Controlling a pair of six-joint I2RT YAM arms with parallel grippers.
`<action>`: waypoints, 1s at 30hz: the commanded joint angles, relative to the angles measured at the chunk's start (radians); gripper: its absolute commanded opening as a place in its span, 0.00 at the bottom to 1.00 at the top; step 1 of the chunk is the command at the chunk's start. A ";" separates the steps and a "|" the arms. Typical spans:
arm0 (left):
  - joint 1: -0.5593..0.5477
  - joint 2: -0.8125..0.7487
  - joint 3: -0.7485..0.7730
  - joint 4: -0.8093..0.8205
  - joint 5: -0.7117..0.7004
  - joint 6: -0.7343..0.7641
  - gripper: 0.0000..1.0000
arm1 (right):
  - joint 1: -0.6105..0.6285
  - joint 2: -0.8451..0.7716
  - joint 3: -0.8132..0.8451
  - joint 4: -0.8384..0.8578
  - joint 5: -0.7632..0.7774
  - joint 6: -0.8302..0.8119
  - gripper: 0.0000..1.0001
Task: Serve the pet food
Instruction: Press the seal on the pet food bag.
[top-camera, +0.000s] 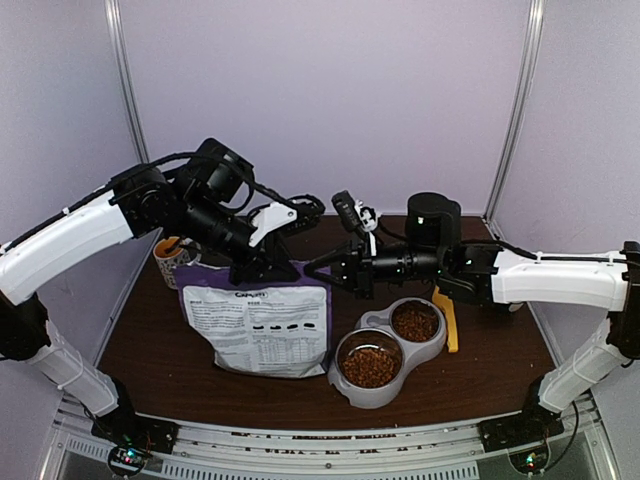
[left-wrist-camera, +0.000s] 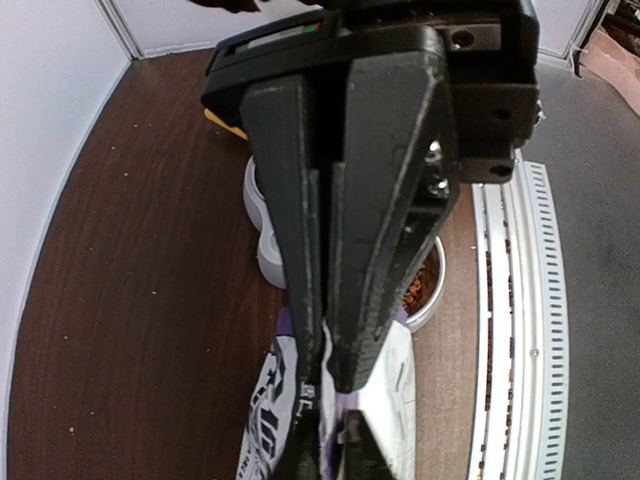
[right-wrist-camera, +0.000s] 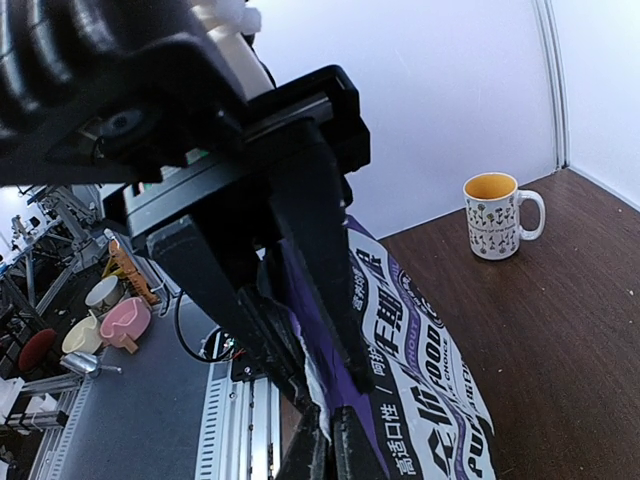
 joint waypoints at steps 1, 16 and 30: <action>0.017 -0.026 -0.015 0.021 -0.069 0.034 0.31 | -0.006 -0.062 -0.018 0.030 0.037 -0.006 0.00; 0.075 -0.098 -0.098 -0.033 -0.161 0.060 0.21 | -0.005 -0.078 -0.019 0.015 0.061 -0.014 0.00; 0.076 -0.151 -0.177 -0.027 -0.286 0.048 0.27 | -0.006 -0.083 -0.016 0.031 0.094 0.000 0.00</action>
